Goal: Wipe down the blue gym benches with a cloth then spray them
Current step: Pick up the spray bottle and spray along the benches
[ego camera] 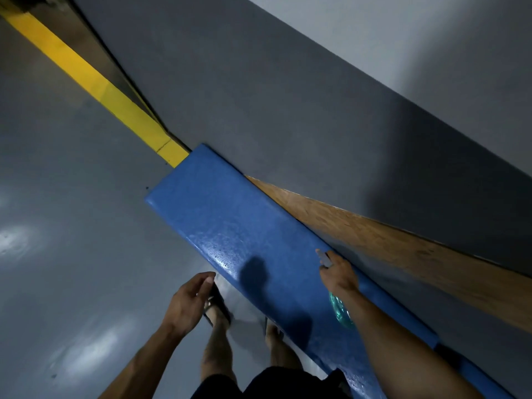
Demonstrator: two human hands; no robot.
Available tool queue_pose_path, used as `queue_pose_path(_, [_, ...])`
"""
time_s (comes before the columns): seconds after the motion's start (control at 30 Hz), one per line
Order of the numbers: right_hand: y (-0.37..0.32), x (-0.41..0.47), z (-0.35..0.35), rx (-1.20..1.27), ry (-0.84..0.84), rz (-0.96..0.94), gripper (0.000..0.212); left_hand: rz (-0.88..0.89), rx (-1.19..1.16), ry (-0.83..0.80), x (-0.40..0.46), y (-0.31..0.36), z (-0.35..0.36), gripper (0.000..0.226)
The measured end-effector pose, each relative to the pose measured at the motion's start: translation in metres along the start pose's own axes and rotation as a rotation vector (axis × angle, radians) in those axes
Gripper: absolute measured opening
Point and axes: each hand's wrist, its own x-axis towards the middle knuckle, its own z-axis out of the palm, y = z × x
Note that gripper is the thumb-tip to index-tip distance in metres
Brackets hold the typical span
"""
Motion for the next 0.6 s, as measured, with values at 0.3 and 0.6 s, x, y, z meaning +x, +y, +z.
queue_pose_path(0.3, [-0.067,-0.042,0.053,-0.029,-0.135,-0.096,0.008,0.024,-0.037,-0.039,0.024,-0.014,-0.050,0.018])
queue_pose_path(0.6, [-0.182,-0.084,0.132,-0.142,-0.177,-0.164,0.015,-0.015,-0.048,-0.024,0.045,-0.065,-0.148,0.024])
